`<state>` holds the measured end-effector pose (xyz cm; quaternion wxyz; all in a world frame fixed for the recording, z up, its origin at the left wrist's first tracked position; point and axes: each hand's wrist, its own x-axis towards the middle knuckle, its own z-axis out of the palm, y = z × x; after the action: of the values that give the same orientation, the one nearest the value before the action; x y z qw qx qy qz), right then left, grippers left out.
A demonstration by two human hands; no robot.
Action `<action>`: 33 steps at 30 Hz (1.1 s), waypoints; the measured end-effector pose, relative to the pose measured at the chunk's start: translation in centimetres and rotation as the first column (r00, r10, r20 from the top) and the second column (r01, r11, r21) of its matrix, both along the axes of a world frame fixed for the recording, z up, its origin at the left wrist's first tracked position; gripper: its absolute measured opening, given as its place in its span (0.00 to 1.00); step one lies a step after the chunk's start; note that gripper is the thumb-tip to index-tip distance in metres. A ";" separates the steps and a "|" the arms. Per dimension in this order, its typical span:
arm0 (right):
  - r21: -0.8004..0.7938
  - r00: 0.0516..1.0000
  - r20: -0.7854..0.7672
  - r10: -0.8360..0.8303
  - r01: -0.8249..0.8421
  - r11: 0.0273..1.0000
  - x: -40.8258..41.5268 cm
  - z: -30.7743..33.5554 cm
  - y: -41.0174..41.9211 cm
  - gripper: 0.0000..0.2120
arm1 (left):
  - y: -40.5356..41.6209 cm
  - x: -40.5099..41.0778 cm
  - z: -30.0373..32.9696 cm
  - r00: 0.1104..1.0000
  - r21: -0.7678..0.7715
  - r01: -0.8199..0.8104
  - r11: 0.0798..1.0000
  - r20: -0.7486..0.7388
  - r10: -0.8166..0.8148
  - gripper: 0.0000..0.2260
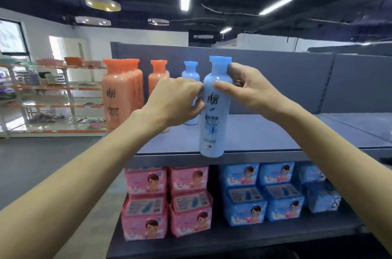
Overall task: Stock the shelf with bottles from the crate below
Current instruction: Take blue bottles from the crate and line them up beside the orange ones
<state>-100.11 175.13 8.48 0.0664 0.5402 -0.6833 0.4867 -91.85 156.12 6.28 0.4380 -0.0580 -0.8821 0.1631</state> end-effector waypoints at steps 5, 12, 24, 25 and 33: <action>0.041 0.999 -0.005 -0.032 0.032 0.999 -2.0 0.6 -2.3 0.13 | -2.4 -1.5 1.0 0.991 0.008 -0.106 0.994 0.088 0.105 0.07; 0.062 0.993 0.098 -0.067 0.061 0.996 -4.1 -0.5 -5.0 0.14 | -3.6 -2.4 -1.2 0.955 0.006 -0.227 0.974 0.195 0.222 0.12; 0.222 0.891 -0.089 -0.446 0.454 0.863 -1.3 -4.3 -5.0 0.33 | -5.5 -3.5 -3.3 0.936 -0.003 -0.271 0.963 0.232 0.264 0.13; 0.228 0.867 -0.121 -0.484 0.499 0.836 -1.0 -5.3 -5.3 0.32 | -5.6 -3.5 -3.3 0.936 -0.007 -0.271 0.963 0.233 0.265 0.13; 0.504 0.820 -0.131 -0.557 0.539 0.675 -0.6 -6.6 -6.3 0.29 | -5.7 -3.4 -4.0 0.924 -0.005 -0.285 0.958 0.265 0.276 0.11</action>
<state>-100.68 168.78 1.90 0.0494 0.2994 -0.9194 0.2502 -95.22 150.40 2.25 0.2899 0.0550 -0.9342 0.2003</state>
